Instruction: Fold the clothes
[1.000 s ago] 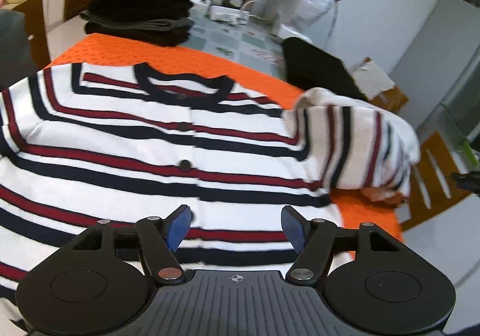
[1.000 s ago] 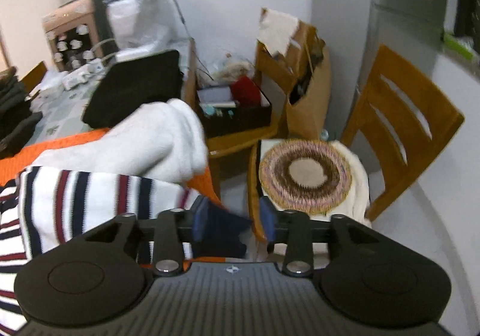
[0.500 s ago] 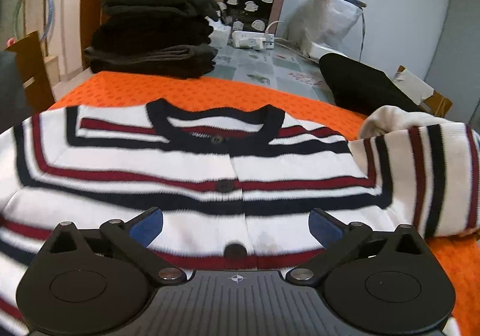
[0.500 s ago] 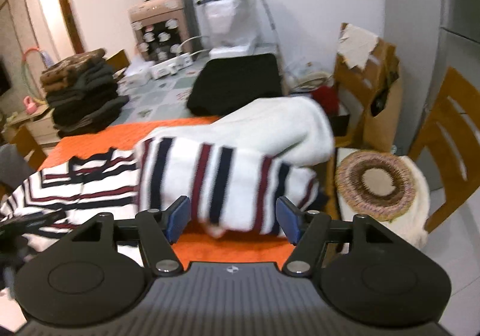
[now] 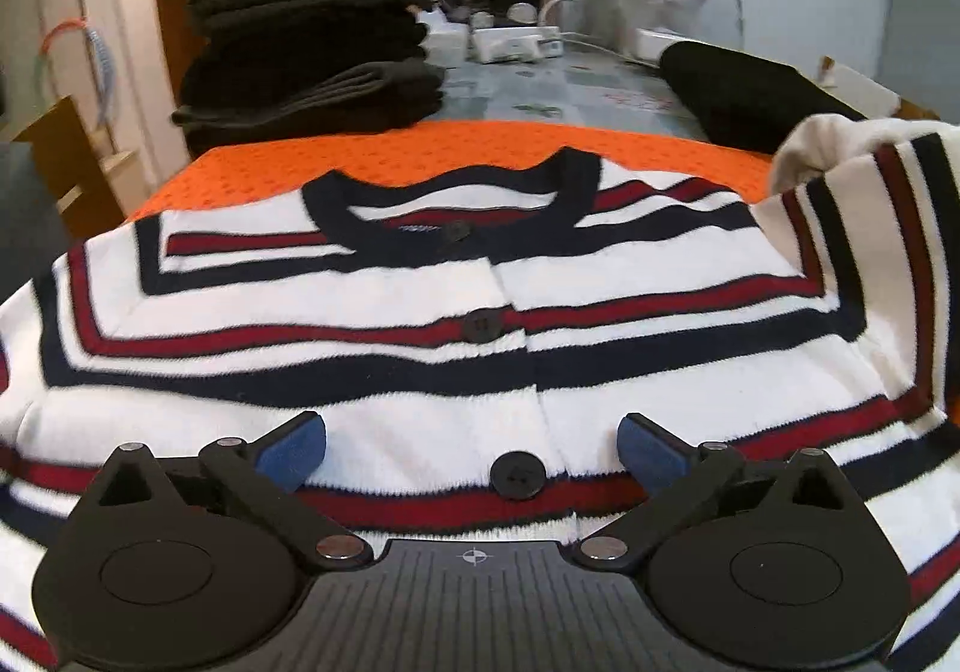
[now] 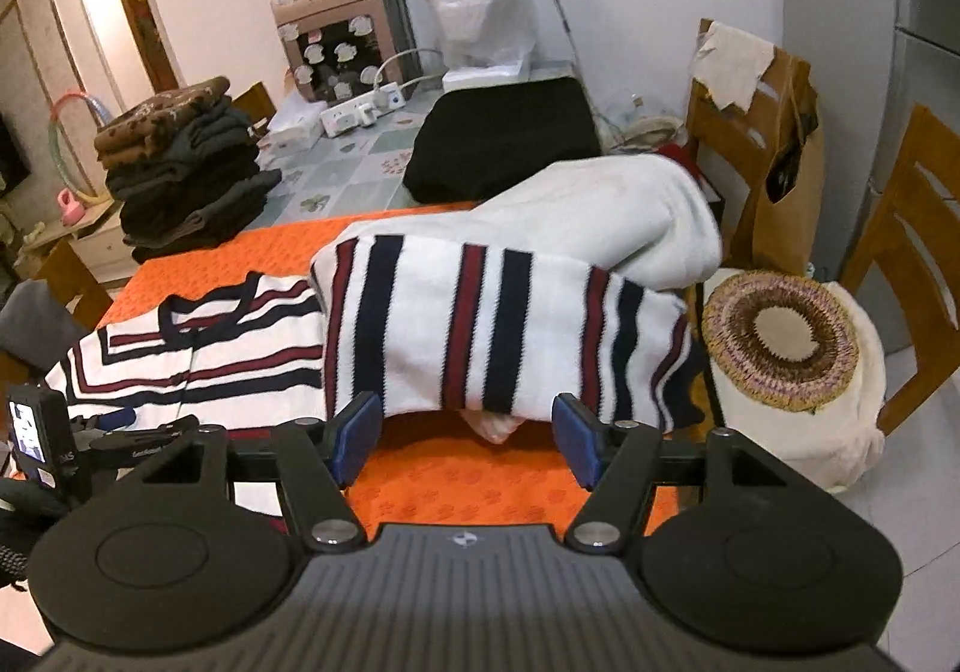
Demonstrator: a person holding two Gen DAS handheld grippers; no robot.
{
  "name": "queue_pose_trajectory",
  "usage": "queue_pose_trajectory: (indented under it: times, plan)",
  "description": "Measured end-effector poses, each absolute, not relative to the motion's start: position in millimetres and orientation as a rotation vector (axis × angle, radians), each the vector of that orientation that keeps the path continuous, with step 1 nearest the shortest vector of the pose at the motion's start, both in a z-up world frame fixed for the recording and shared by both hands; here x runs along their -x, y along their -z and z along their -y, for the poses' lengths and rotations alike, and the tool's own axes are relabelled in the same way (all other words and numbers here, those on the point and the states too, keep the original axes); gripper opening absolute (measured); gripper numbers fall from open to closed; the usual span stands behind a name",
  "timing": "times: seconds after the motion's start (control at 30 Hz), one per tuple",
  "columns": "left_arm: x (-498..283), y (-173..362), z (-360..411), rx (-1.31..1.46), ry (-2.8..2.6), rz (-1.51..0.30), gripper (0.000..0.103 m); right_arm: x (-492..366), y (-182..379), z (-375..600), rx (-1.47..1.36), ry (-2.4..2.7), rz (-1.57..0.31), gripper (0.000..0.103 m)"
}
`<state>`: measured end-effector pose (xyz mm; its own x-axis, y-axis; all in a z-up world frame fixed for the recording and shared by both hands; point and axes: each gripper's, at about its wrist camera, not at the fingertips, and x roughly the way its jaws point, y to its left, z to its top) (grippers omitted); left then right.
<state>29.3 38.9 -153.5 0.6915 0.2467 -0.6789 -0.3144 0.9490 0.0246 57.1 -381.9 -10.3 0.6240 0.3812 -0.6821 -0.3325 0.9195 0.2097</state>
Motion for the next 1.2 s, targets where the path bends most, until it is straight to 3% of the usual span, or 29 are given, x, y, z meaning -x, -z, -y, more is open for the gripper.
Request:
queue_pose_trajectory:
  times: [1.2]
  plan:
    - [-9, 158, -35, 0.117, -0.321, -0.695, 0.103, -71, 4, 342, -0.023, -0.584, -0.782, 0.069]
